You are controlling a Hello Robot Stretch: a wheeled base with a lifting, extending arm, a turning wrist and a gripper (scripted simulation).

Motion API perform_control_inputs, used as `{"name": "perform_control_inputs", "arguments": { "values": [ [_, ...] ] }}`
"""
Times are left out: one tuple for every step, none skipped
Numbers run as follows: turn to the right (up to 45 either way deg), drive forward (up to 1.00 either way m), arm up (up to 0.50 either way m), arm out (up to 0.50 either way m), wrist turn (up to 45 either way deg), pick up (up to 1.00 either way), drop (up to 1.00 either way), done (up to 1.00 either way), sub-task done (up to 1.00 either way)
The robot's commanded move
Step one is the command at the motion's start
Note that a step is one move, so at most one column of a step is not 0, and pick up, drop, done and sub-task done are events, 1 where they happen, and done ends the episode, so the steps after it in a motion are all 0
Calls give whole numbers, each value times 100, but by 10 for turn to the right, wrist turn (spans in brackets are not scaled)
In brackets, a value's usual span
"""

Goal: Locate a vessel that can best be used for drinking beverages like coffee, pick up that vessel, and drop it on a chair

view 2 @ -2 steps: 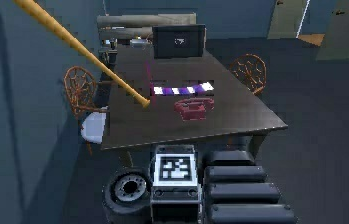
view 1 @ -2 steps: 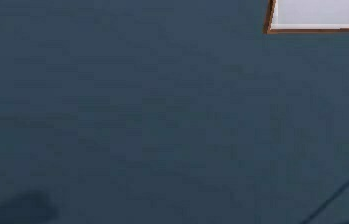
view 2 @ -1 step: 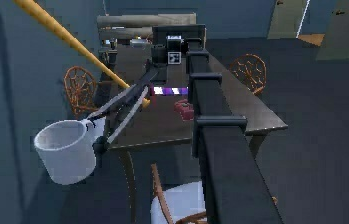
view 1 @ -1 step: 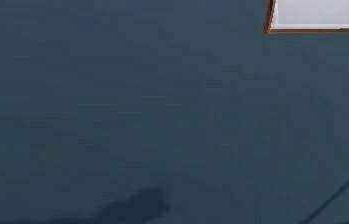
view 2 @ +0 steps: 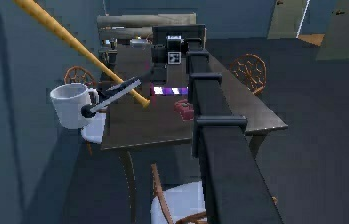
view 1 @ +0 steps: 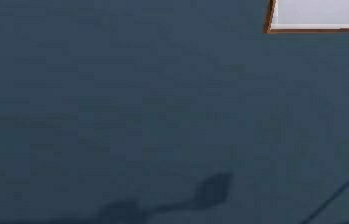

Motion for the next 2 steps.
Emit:
{"name": "perform_control_inputs", "arguments": {
  "values": [
    [0,0,0,0,450,0,0,0,0],
    [0,0,0,0,450,0,0,0,0]
  ]
}}
